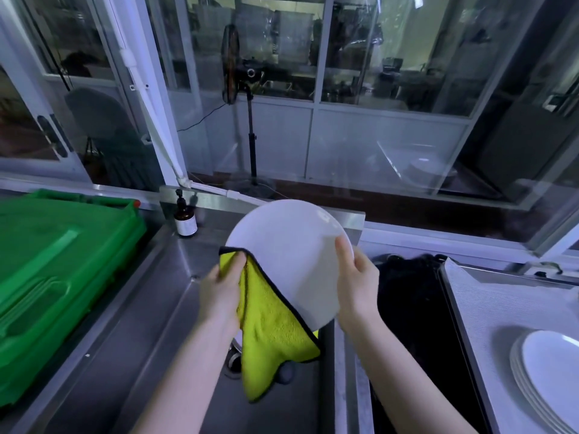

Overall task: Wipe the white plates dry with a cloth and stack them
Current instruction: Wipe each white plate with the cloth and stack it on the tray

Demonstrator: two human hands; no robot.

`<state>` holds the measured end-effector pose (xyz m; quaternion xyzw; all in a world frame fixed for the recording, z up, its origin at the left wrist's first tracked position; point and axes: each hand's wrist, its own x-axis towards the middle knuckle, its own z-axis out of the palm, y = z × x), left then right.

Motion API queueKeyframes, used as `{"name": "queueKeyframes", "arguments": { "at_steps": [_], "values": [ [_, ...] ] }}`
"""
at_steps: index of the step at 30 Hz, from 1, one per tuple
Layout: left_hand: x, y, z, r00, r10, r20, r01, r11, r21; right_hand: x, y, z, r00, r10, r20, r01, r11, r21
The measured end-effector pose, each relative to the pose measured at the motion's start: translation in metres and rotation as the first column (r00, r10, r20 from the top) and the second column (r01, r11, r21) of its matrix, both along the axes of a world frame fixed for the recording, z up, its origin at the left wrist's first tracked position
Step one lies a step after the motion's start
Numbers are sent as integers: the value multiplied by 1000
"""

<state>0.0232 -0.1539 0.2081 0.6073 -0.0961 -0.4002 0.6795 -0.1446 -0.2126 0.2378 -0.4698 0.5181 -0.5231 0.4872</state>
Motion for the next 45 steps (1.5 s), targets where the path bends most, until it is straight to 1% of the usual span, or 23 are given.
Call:
{"name": "queueKeyframes", "arguments": {
  "at_steps": [2, 5, 7, 9, 11, 13, 14, 15, 17, 19, 21, 23, 25, 27, 29, 31, 33, 34, 37, 40, 42, 44, 45],
  "values": [
    [7, 2, 2, 999, -25, 40, 25, 1000, -9, -10, -6, 3, 982, 136, -129, -148, 986, -83],
    [18, 0, 10, 957, -133, 259, 157, 985, -73, -26, -29, 29, 880, 355, -315, -420, 892, -167],
    [20, -4, 18, 838, -254, 484, 319, 946, -56, -27, -38, 45, 758, 429, -492, -564, 810, -162],
    [18, -10, 25, 702, -337, 627, 431, 903, 4, -21, -39, 47, 616, 430, -660, -663, 735, -140],
    [17, -11, 26, 655, -355, 668, 463, 886, 18, -21, -38, 46, 603, 430, -672, -678, 720, -148],
    [18, -8, 22, 704, -347, 620, 443, 896, -1, -25, -37, 41, 669, 462, -582, -646, 749, -149],
    [18, -5, 17, 768, -330, 548, 408, 913, -23, -26, -36, 39, 738, 460, -494, -586, 799, -132],
    [14, -2, 11, 851, -289, 438, 345, 937, -51, -24, -33, 35, 830, 413, -374, -484, 867, -117],
    [-1, 2, 3, 972, -123, 202, 138, 989, -59, -12, -20, 22, 979, 185, -80, -187, 982, -9],
    [-17, 1, -1, 993, 92, 80, -92, 996, -1, 9, 3, 6, 990, -73, 124, 53, 986, 158],
    [-20, -1, 1, 987, 159, -5, -159, 987, 16, 20, 15, -1, 974, -110, 200, 64, 973, 220],
    [-9, -1, 6, 990, 127, -62, -127, 992, 7, 14, 16, 3, 989, 68, 128, -81, 991, 104],
    [6, 0, 12, 995, 87, -44, -87, 996, -16, -4, 10, 11, 973, 201, -117, -215, 970, -117],
    [18, -1, 17, 998, 59, 1, -59, 998, -33, -25, 6, 17, 905, 195, -379, -338, 869, -360],
    [26, -6, 21, 998, 48, 30, -46, 998, -38, -36, 6, 21, 720, 113, -684, -586, 626, -514],
    [30, -11, 26, 999, 33, 44, -31, 999, -41, -38, 8, 24, 437, -20, -899, -833, 369, -413],
    [33, -14, 30, 997, -6, 74, 10, 999, -51, -33, 8, 24, 225, -179, -958, -926, 267, -268],
    [33, -14, 32, 995, -32, 94, 37, 998, -53, -30, 9, 24, 185, -251, -950, -937, 247, -247],
    [39, -12, 38, 987, -82, 139, 88, 995, -40, -25, 9, 24, 244, -393, -887, -937, 139, -320],
    [50, -10, 44, 985, -115, 125, 122, 991, -48, -22, 13, 21, 314, -413, -855, -915, 107, -388],
    [54, -8, 45, 988, -149, 29, 151, 988, -44, -19, 17, 20, 309, -347, -886, -917, 139, -374],
    [55, -9, 43, 988, -134, -80, 131, 991, -37, -17, 20, 19, 320, -158, -934, -902, 251, -351],
    [54, -9, 41, 987, -106, -118, 101, 994, -42, -16, 21, 19, 352, -3, -936, -880, 339, -332]
  ]
}}
